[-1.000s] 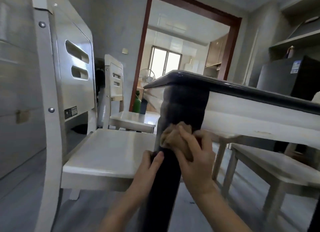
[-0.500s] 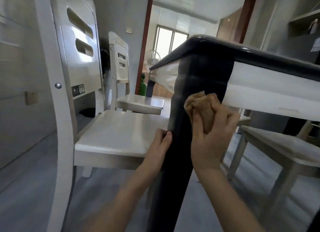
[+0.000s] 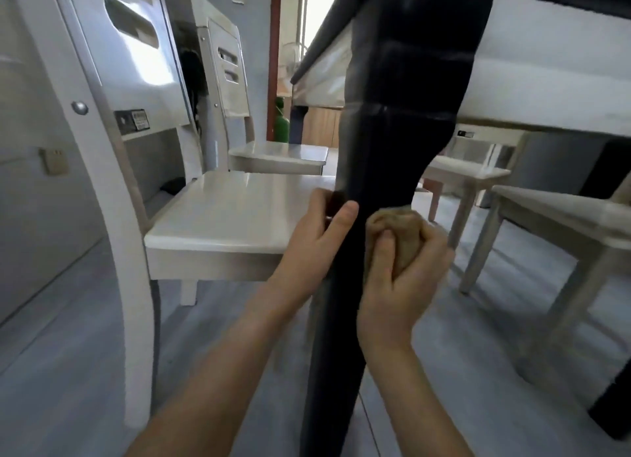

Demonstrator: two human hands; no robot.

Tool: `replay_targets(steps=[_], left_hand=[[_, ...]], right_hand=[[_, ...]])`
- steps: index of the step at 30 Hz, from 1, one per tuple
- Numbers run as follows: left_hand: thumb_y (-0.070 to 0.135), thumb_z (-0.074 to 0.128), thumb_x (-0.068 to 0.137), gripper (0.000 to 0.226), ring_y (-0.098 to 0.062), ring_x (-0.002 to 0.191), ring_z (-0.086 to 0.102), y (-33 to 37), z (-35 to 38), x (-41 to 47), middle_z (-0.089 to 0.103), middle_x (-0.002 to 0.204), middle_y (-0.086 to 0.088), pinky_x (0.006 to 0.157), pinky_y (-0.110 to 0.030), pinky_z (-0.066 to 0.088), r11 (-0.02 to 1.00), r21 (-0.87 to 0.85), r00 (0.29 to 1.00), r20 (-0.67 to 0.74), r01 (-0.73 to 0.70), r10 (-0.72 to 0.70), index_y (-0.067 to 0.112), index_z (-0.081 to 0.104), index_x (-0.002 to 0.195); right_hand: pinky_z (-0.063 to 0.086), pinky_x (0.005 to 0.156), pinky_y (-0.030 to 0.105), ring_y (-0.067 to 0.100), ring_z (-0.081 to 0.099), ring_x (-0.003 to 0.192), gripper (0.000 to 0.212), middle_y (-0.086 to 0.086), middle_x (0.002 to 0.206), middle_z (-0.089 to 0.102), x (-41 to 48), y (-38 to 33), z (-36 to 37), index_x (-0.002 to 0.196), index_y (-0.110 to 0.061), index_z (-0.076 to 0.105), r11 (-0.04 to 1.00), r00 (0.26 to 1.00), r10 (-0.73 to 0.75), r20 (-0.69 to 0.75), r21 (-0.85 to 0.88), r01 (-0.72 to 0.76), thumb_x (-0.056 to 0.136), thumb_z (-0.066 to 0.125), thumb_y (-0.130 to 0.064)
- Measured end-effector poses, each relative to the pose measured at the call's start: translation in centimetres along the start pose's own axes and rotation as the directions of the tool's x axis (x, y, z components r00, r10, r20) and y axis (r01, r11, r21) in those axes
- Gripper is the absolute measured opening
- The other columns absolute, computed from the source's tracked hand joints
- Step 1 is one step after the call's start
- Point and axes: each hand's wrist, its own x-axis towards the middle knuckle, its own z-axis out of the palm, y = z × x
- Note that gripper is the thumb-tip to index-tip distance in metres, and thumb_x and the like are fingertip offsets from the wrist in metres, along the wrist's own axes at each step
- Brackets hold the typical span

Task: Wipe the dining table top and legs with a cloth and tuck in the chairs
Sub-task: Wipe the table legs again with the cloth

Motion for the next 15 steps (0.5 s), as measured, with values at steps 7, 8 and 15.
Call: replay_targets(steps=[7, 8, 15], left_hand=[[0.05, 0.055, 0.086, 0.041, 0.005, 0.095, 0.062, -0.3, 0.1, -0.1, 0.06, 0.105, 0.015, 0.08, -0.018, 0.053, 1.0, -0.013, 0.999, 0.045, 0.014, -0.014, 0.024, 0.042, 0.114], [0.05, 0.056, 0.086, 0.041, 0.003, 0.096, 0.063, -0.3, 0.3, -0.1, 0.06, 0.106, 0.014, 0.082, -0.021, 0.055, 0.999, -0.032, 0.999, 0.047, 0.025, -0.023, 0.024, 0.043, 0.113], [0.021, 0.059, 0.091, 0.023, 0.005, 0.077, 0.062, 0.5, 0.6, -0.6, 0.058, 0.089, 0.005, 0.068, -0.012, 0.049, 0.998, -0.054, 0.999, -0.013, 0.037, -0.037, 0.006, 0.047, 0.105]], right_hand=[[0.045, 0.089, 0.036, 0.028, 0.055, 0.102, 0.032, 0.003, 0.112, 0.055, -13.8, 9.9, -2.5, 0.111, -0.038, 0.05, 0.907, 0.908, 0.414, 0.061, -0.114, -0.405, 0.088, 0.044, -0.059], [0.044, 0.091, 0.026, 0.031, 0.056, 0.104, 0.046, 0.006, 0.114, 0.055, -16.0, 11.4, -3.1, 0.116, -0.036, 0.052, 0.849, 0.852, 0.519, 0.07, -0.162, -0.503, 0.084, 0.043, -0.068], [0.031, 0.075, 0.001, -0.009, 0.042, 0.097, 0.03, 0.003, 0.103, 0.046, -12.2, 4.0, -1.9, 0.113, -0.035, 0.05, 0.916, 0.917, 0.396, -0.041, -0.046, -0.397, 0.086, 0.052, -0.022]])
